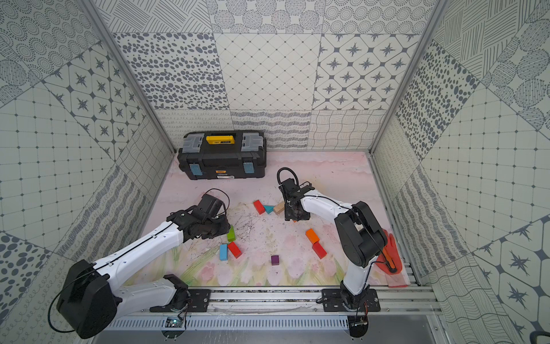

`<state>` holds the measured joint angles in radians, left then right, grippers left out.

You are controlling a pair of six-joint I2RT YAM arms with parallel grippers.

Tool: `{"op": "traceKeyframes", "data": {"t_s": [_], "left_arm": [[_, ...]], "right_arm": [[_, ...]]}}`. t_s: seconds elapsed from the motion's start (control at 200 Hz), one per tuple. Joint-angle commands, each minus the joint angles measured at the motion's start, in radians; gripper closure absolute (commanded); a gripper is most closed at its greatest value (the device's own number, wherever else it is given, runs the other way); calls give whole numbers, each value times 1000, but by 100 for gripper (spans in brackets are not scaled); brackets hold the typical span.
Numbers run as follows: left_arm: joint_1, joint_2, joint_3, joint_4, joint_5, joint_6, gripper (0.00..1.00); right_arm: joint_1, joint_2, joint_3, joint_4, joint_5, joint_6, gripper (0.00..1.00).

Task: Assemble a heart with building blocks
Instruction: Assemble the building block at the center of the board.

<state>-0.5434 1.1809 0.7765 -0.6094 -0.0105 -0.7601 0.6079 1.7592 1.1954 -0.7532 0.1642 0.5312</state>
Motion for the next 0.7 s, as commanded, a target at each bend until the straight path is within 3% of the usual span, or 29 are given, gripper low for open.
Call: {"op": "traceKeyframes", "data": {"t_s": [0.0,0.105,0.27,0.695], "left_arm": [[2,-5,23,5,-18,7,61],[2,4,32,2,-18,11,62],[2,3,23,0,-19,12,62],[3,13,-7,20,-11,6,62]], "right_arm": [[-27,-38,57,-23,50,-22,42],[-87,14,104,-24,29,-23,49],[-132,110,172,-17,-22,-36,52],[-81,136,151,11,-72,-36,56]]}}
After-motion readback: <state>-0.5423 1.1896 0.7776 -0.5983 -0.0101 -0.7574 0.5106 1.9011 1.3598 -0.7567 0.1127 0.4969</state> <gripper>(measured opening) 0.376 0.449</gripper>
